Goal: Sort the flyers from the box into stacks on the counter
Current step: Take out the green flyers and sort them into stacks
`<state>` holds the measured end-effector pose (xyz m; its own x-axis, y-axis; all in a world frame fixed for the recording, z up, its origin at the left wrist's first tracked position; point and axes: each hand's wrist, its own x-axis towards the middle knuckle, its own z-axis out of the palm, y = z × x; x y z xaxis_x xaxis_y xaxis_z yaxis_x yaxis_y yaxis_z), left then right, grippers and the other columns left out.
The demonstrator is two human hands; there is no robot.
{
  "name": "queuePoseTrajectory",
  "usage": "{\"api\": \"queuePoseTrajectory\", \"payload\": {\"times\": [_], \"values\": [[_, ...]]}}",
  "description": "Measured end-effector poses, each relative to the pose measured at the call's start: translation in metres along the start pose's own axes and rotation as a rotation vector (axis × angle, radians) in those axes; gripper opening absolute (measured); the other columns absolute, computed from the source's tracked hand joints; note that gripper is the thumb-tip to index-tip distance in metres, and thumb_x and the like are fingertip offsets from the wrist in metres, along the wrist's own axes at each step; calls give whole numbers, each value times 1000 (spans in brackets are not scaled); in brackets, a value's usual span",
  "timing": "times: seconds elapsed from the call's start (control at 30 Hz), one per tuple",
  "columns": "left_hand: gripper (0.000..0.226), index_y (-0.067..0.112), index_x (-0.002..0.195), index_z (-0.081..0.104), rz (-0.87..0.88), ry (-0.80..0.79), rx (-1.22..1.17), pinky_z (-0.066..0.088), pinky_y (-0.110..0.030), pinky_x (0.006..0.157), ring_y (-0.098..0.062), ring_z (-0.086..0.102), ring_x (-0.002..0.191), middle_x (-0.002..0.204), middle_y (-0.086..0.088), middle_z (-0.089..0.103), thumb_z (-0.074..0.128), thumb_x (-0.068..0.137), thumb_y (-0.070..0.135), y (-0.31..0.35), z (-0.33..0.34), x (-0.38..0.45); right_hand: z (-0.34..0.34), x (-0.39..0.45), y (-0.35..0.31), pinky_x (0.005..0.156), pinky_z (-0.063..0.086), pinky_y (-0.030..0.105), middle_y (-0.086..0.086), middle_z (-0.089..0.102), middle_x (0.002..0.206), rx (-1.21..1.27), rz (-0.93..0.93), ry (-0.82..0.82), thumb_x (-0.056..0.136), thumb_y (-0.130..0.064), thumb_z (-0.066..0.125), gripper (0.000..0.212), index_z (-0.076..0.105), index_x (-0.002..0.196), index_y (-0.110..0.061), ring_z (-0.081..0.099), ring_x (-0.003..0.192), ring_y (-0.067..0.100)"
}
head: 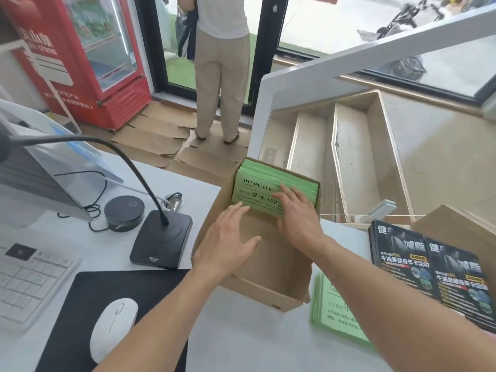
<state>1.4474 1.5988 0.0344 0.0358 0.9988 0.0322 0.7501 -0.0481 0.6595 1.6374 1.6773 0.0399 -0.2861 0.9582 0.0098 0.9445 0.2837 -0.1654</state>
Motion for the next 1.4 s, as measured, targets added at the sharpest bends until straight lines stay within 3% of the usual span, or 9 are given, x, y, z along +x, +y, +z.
{"api": "queuePoseTrajectory", "payload": {"times": [0.17,0.47,0.7,0.8,0.9,1.03,1.13,1.23,1.4], "values": [[84,33,158,24,-35,-42,2,25,-31,121,-5,22,150,164,14,26,66,88,54,2,-1,0,-4,6,-1,91,40,38,0,65,114,-20,-24,141,79,10,52,49,59,117,-20,54,106,27],[85,33,158,19,-37,54,-77,25,-29,122,-3,22,150,164,15,24,66,90,50,3,-4,-2,-21,-4,-13,55,33,38,-1,52,67,-29,-6,13,76,8,45,37,36,94,-23,42,60,25],[103,34,160,2,-76,277,-296,14,-26,122,0,7,153,168,17,8,75,88,41,9,-10,-11,-64,-33,-23,63,46,38,-10,65,81,108,-67,2,87,2,49,36,39,96,-31,55,70,24],[106,37,159,18,-121,243,-650,38,-30,113,-3,46,138,153,12,47,86,77,39,18,-30,-19,-93,-60,-24,69,51,41,-2,73,98,161,-93,-11,91,-2,50,35,37,95,-35,59,76,25],[67,35,128,62,-60,108,-752,61,-35,86,-11,73,99,107,6,77,88,66,33,38,-51,-42,-120,-105,-15,72,56,48,-3,73,109,293,-106,-77,97,-8,53,40,36,90,-43,66,92,27],[35,19,100,73,-12,-111,-812,62,-30,68,-16,76,85,91,1,79,87,68,20,79,-45,-89,-137,-186,9,75,57,31,-27,69,114,525,1,-188,100,-15,60,34,45,95,-45,65,102,3],[23,19,89,73,-75,-205,-769,61,-33,72,-14,76,83,88,5,79,89,73,17,92,-9,-119,-117,-241,27,76,50,14,-40,62,112,577,120,-201,101,-18,60,55,37,120,-64,60,103,-10],[21,32,87,69,-6,-313,-553,57,-34,73,-8,71,81,86,17,75,87,77,35,99,26,-139,-73,-282,39,83,53,18,-26,65,110,656,244,-183,97,-14,65,75,31,133,-70,62,102,-5],[30,36,82,55,240,-336,-180,46,-26,64,-8,55,71,75,22,62,80,79,52,130,47,-156,-39,-321,43,88,53,22,-22,71,111,809,277,-154,91,-10,70,50,62,120,-50,64,107,-1]]}}
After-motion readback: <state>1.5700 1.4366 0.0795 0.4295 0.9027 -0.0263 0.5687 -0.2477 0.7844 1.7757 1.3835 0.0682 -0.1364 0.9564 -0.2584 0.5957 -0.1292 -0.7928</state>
